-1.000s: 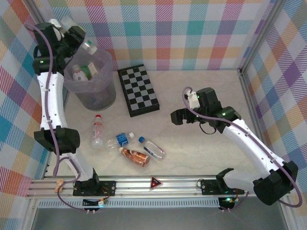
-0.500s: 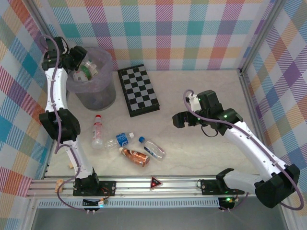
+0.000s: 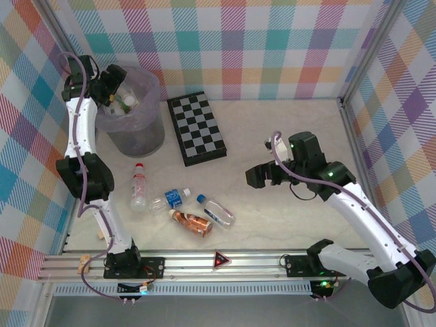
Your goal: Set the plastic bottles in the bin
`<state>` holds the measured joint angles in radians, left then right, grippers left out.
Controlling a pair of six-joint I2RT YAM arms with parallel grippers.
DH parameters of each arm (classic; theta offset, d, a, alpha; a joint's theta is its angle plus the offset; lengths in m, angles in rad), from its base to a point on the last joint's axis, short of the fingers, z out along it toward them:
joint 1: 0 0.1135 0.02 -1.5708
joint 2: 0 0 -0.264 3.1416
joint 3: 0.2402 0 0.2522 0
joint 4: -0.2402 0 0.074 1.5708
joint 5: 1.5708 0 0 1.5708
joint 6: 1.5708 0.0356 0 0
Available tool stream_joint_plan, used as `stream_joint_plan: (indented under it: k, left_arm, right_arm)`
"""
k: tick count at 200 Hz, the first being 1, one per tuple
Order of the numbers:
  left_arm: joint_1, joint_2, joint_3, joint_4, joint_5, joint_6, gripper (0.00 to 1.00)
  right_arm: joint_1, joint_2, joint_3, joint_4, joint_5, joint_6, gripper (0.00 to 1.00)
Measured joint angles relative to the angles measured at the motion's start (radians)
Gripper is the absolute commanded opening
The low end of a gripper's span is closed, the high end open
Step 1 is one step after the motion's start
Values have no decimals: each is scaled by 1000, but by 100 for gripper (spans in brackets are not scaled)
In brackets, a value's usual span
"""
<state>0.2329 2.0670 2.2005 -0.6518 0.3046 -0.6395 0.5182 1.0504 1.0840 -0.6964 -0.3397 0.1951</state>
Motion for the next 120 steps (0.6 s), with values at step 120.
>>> stream_joint_plan:
  k: [120]
  left_arm:
    - [-39, -48, -5, -63, -13, 67, 95]
  right_arm:
    - [321, 405, 139, -115, 124, -81, 100]
